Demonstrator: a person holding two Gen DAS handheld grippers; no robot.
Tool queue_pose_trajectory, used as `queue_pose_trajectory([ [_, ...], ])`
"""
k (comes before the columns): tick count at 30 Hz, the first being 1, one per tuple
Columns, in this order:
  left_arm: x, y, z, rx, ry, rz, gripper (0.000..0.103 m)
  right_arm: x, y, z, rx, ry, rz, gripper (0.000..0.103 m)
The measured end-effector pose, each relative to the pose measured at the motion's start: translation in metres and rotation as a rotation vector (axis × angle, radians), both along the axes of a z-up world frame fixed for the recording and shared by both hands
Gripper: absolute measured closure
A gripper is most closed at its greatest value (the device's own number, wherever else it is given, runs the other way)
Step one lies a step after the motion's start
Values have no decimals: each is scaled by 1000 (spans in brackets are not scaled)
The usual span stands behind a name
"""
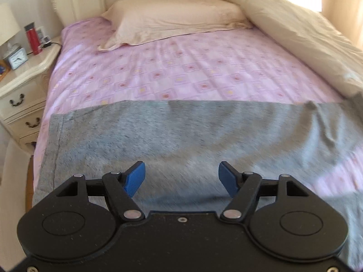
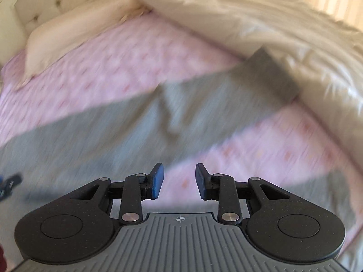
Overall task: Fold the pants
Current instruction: 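Move the right tool to the trouser cuff and close on it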
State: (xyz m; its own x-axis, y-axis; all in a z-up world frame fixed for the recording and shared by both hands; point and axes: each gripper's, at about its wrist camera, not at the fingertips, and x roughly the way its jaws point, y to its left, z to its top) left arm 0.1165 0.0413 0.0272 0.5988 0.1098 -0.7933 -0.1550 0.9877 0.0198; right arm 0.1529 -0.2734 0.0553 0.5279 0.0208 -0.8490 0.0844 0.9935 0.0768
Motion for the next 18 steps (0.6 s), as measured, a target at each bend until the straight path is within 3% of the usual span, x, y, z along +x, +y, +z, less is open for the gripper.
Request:
queue_pose_trajectory([
  [6, 19, 10, -22, -3, 15, 19, 31, 66, -39, -22, 104, -23, -147, 73],
  [13, 22, 18, -35, 17, -2, 44, 31, 123, -51, -46, 67, -61, -216, 73],
  [18, 22, 18, -26, 56, -81, 35, 31, 161, -52, -54, 100, -84, -283, 73],
])
